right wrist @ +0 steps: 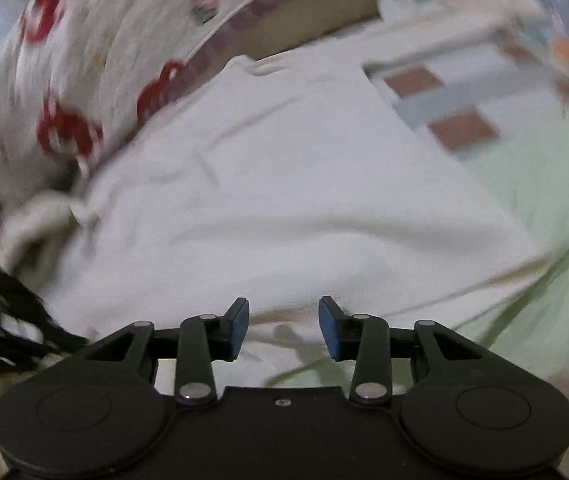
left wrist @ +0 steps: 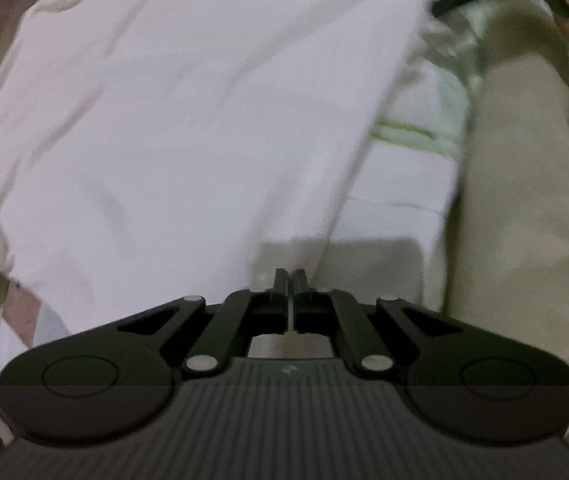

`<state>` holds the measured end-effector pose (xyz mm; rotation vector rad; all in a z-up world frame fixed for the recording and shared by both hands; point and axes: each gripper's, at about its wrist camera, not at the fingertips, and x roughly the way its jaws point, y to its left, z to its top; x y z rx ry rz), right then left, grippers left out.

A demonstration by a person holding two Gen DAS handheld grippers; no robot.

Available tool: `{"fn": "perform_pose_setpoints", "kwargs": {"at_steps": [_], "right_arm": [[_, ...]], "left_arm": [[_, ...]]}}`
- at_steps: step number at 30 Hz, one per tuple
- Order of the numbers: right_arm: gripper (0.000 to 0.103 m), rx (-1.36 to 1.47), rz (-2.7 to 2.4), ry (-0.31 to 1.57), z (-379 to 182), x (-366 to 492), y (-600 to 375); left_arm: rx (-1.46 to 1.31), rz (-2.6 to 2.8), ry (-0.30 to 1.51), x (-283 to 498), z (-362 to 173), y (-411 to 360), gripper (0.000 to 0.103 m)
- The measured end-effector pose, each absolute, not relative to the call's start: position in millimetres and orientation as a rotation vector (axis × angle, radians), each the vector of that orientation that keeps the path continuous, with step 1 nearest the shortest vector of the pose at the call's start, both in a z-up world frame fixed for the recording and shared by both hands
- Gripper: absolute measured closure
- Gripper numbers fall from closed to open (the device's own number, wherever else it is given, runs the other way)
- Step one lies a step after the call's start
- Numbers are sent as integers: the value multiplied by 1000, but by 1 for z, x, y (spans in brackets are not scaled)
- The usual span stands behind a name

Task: Fold clothes
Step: 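Open the left gripper and release the folded shirt side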

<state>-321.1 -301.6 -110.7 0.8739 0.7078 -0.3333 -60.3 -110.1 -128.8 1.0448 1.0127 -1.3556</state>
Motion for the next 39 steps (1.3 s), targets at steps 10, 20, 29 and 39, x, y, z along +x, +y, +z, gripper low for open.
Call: {"fn": "perform_pose_setpoints", "kwargs": {"at_steps": [10,20,29,39], "right_arm": [[51,1240,-534,597,-152,-358,-340],[50,1175,-636,522,-170,-349,-334],[101,1050,-481,230,-130,-395,-308],[68,422,-365,724,-89,-329,-270]], "left_arm": [[875,-1365,1202,-46,-133,-93,67],[967,-1355,1116,-53,-145,-84,62],[921,-1565,1076,-57,-101,-52,102],[992,-1545,1116,-47,-93,-25,102]]}}
